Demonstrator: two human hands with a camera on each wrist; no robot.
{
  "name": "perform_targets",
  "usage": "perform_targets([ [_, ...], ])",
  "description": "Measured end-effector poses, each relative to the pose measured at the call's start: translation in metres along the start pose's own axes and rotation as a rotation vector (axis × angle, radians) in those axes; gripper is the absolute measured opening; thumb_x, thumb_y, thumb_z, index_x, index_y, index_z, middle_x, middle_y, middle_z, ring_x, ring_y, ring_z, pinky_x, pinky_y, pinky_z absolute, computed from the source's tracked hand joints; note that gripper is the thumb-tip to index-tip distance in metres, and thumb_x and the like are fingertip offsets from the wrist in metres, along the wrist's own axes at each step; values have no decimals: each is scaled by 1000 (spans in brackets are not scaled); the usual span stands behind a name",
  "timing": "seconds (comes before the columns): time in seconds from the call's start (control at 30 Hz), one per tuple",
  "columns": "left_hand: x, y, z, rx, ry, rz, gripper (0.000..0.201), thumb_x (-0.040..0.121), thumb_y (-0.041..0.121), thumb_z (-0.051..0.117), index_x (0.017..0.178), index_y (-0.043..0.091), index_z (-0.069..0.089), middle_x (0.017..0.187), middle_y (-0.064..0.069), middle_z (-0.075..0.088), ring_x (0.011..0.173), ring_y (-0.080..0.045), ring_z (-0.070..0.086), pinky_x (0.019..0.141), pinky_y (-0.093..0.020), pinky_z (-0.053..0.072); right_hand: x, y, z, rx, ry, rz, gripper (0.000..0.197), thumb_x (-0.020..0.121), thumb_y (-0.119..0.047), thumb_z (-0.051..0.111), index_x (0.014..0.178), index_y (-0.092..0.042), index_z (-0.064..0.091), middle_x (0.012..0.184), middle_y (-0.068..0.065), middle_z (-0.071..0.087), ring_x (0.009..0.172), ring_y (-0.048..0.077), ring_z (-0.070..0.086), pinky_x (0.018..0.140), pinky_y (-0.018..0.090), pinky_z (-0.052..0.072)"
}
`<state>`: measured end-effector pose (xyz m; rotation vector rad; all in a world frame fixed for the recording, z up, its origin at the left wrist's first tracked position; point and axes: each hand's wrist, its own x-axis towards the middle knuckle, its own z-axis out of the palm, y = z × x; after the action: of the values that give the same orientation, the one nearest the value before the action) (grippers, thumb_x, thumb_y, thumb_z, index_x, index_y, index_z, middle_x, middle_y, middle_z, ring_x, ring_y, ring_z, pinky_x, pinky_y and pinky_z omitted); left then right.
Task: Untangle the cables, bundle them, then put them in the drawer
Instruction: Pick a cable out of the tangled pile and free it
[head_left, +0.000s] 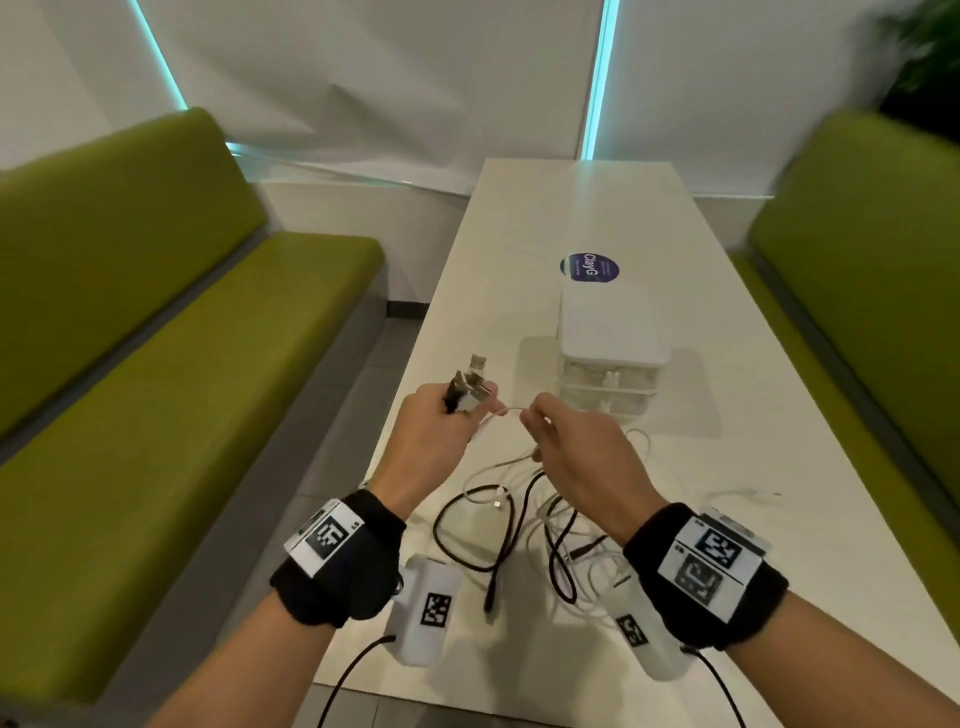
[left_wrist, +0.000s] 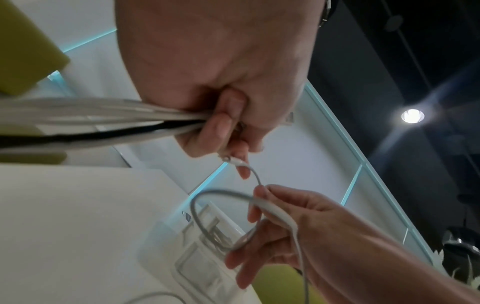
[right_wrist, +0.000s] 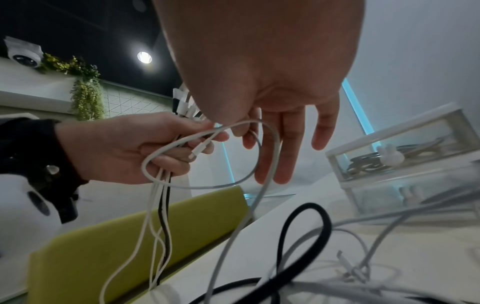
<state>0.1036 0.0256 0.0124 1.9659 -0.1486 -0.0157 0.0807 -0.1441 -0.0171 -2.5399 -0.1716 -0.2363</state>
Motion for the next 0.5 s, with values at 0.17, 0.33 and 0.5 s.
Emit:
perform_targets([
  [0.17, -1, 11, 27, -305, 160, -111, 34, 95, 42, 54, 90, 17, 75, 74, 15, 66, 41, -5, 36, 42, -21, 29, -9, 10, -11, 15, 114, 38, 30, 103, -43, 30, 89, -22, 47, 71, -1, 67, 71, 24, 64, 65, 41, 52],
  [0.33, 1, 22, 50, -531, 198, -161, 34, 93, 47, 52, 104, 22, 72, 80, 1, 54, 43, -8, 26, 39, -19, 29, -13, 13, -18, 137, 237, 28, 28, 104, -36, 35, 87, -19, 50, 80, -1, 68, 77, 21, 63, 69, 43, 50],
  [0.5, 9, 28, 69, -720, 169, -254, 40, 96, 47, 50, 107, 13, 67, 80, -1, 63, 40, -8, 22, 42, -21, 28, -23, 17, -24, 244, 256, -58, 23, 103, -28, 44, 84, -17, 53, 64, -5, 59, 61, 17, 54, 60, 37, 45],
])
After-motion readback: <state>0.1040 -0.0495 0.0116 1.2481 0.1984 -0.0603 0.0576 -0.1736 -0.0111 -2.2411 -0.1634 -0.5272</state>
